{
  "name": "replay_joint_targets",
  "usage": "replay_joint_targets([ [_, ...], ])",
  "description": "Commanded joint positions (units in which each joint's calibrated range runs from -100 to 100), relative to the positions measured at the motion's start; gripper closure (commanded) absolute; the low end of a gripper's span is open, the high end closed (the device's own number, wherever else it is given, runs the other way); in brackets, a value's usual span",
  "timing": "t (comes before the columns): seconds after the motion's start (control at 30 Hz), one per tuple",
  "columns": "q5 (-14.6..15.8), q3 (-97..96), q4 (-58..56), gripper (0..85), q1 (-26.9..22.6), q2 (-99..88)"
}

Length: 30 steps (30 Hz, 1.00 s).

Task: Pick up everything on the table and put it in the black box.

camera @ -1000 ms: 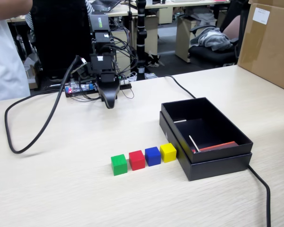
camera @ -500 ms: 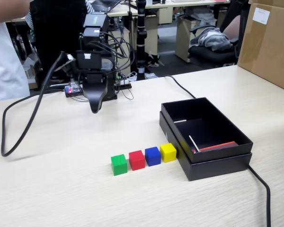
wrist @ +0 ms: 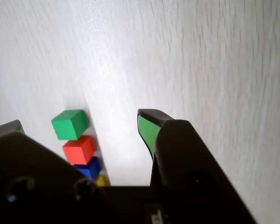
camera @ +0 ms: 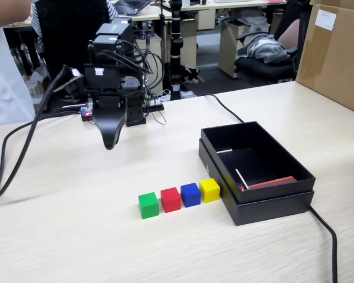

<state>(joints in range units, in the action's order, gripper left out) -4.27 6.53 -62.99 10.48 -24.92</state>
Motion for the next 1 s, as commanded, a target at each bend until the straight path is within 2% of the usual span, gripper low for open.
replay_joint_targets([
  [0.0, -0.59, 9.16, -3.75, 37.9, 0.15, 3.52],
  [0.37, -1.37, 37.63, -7.72, 38.3, -1.95, 31.75],
  [0.97, -0.98, 49.23, -8.16, 39.0, -5.08, 55.96],
])
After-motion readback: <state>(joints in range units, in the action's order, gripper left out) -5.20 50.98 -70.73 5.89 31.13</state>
